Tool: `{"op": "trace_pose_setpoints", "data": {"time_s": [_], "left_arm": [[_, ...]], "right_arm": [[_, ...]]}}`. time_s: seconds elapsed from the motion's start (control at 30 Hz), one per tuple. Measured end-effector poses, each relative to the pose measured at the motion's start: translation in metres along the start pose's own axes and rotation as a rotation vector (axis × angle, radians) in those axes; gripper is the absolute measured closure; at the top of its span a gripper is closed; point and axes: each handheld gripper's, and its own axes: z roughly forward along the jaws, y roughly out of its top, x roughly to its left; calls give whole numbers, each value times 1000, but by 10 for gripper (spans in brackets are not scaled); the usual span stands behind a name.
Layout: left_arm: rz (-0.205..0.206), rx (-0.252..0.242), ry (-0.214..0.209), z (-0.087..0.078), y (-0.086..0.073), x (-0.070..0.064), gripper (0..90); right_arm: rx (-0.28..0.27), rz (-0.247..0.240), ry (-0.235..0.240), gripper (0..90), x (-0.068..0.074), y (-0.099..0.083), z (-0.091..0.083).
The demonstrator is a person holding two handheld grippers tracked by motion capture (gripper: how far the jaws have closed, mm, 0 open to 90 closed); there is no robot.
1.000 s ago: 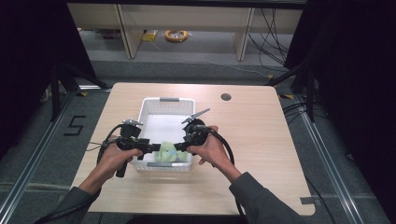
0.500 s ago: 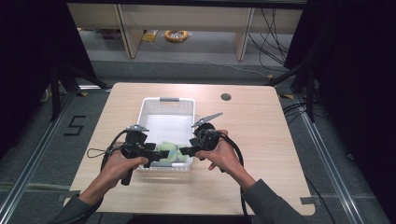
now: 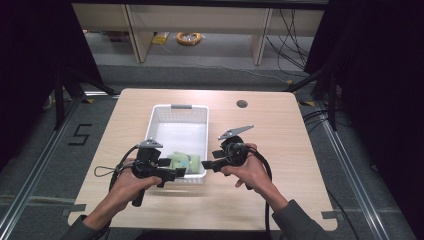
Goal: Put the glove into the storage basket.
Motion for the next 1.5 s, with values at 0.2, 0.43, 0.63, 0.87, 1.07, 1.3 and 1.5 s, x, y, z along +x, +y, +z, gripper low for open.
{"op": "trace_pose_setpoints", "data": {"time_s": [0.2, 0.43, 0.63, 0.87, 1.07, 1.3, 1.5], "left_arm": [[15, -9, -1, 1, -5, -7, 259], [46, -19, -22, 4, -11, -15, 247], [46, -38, -48, 5, -15, -23, 226], [65, -57, -94, 10, -22, -35, 194], [79, -78, -106, 12, -28, -43, 187], [96, -77, -124, 14, -34, -49, 186], [105, -90, -148, 18, -41, -53, 187]], "right_arm": [[-28, 12, 13, 367, -2, -8, -10], [-61, 44, 14, 340, -1, -18, -22], [-81, 39, 15, 335, -2, -27, -28], [-119, 38, 15, 331, -4, -40, -40], [-142, 54, 13, 326, -5, -51, -46], [-171, 45, 15, 327, -7, -65, -50], [-176, 71, 17, 327, -8, -75, -53]]}}
